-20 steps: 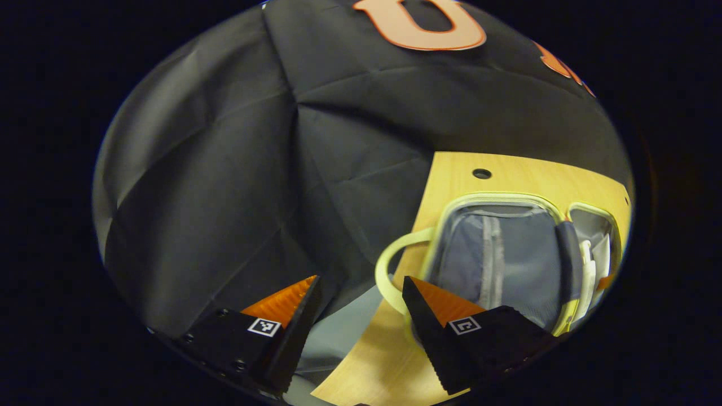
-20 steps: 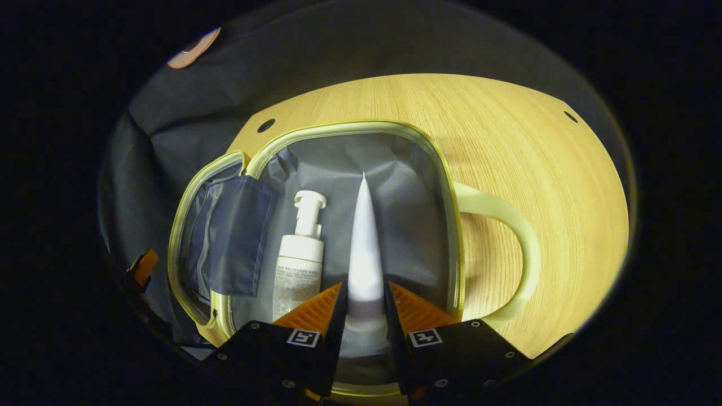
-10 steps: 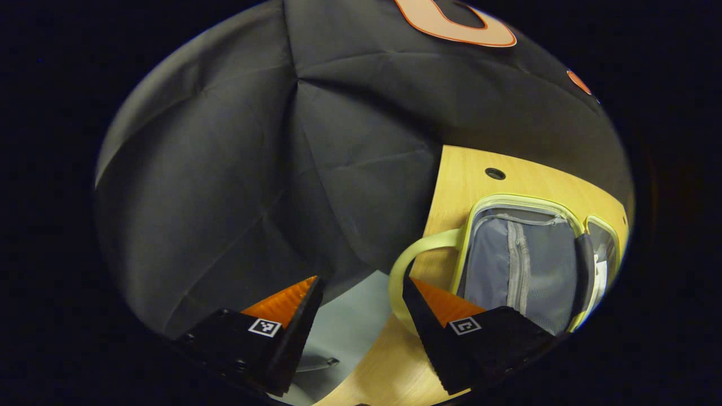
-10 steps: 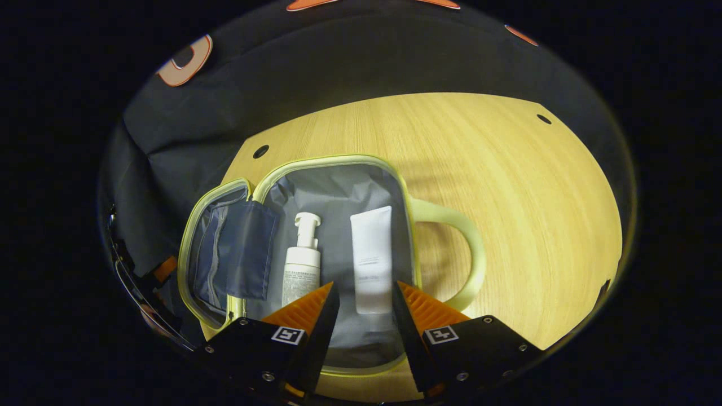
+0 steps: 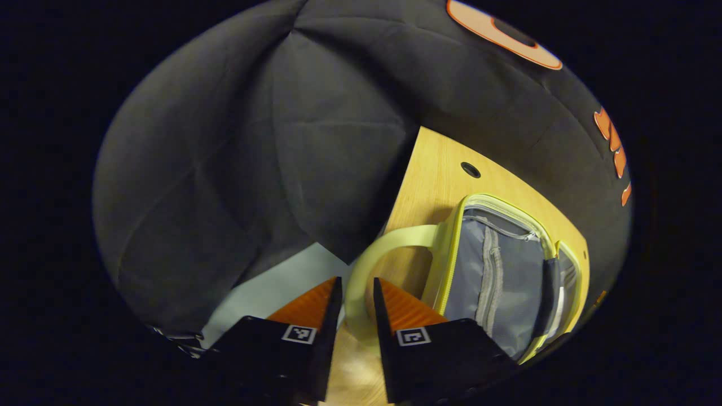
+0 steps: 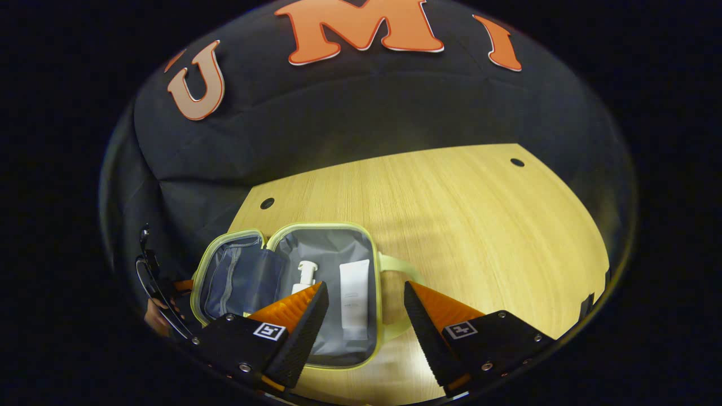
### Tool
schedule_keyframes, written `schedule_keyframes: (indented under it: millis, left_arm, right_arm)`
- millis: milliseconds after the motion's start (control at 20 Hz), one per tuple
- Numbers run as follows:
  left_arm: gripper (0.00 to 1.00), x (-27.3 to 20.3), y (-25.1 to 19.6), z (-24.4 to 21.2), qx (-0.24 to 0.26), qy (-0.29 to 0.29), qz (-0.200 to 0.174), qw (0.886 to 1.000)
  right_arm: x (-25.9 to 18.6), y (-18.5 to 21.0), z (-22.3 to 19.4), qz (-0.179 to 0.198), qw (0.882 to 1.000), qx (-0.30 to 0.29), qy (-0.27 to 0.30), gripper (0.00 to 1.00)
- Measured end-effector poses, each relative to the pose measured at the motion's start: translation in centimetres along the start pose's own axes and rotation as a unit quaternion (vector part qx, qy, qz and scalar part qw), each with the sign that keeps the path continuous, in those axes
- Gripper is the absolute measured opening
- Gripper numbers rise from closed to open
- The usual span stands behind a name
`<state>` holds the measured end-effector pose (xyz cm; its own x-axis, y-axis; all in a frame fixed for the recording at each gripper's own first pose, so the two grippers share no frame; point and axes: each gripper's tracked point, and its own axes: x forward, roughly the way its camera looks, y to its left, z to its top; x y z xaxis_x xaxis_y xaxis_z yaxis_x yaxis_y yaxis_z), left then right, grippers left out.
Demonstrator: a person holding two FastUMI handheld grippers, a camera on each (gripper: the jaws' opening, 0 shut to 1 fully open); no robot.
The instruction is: First open the suitcase, pack the skin care products into it, and then close the suitcase.
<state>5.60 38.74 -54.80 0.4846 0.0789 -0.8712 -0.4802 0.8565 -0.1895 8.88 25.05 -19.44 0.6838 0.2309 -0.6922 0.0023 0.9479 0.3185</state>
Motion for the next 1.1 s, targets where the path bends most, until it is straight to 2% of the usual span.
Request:
schedule_keyframes:
  millis: [50,100,150,200,250,300,450,550,600,850,1100]
  left_arm:
    - [0.25,0.3,0.1,-0.3,-0.007,0.013,-0.009,1.000]
    - [0.31,0.3,0.0,-0.5,-0.020,0.020,-0.022,0.999]
    - [0.30,0.1,0.4,-1.0,-0.027,0.032,-0.024,0.999]
    - [0.31,1.0,0.2,-0.1,-0.069,0.025,-0.039,0.997]
    - [0.16,0.4,-0.1,0.2,-0.094,0.030,-0.056,0.994]
    - [0.16,0.1,-0.3,-0.1,-0.110,0.019,-0.065,0.992]
    - [0.10,-1.5,-1.0,1.0,-0.092,-0.007,-0.085,0.992]
    - [0.10,-4.6,-0.8,2.3,-0.072,-0.036,-0.073,0.994]
    - [0.04,-5.1,-1.7,2.5,-0.065,-0.038,-0.080,0.994]
    - [0.03,-10.6,-3.8,4.7,-0.024,-0.103,-0.073,0.992]
    - [0.03,-18.2,-8.2,7.0,0.013,-0.162,-0.075,0.984]
  right_arm:
    - [-0.3,-0.3,0.4,-0.005,1.000,-0.002,-0.006,0.88]
    - [-0.2,-0.5,0.6,-0.009,1.000,-0.003,-0.013,0.89]
    - [-0.3,-0.7,0.7,-0.013,1.000,-0.002,-0.015,0.90]
    - [-0.5,-1.0,0.9,-0.014,1.000,0.001,-0.019,0.90]
    - [-0.7,-1.3,1.1,-0.014,1.000,0.002,-0.021,0.91]
    - [-1.0,-1.8,1.3,-0.017,1.000,0.004,-0.025,0.91]
    - [-1.6,-2.6,2.1,-0.020,0.999,0.006,-0.041,0.91]
    - [-2.0,-3.4,2.6,-0.022,0.998,-0.001,-0.055,0.91]
    - [-2.3,-3.8,3.1,-0.025,0.997,-0.008,-0.067,0.91]
    - [-4.4,-4.5,7.2,-0.009,0.984,-0.047,-0.169,0.94]
    - [-5.7,-6.4,9.4,-0.008,0.977,-0.065,-0.204,0.94]
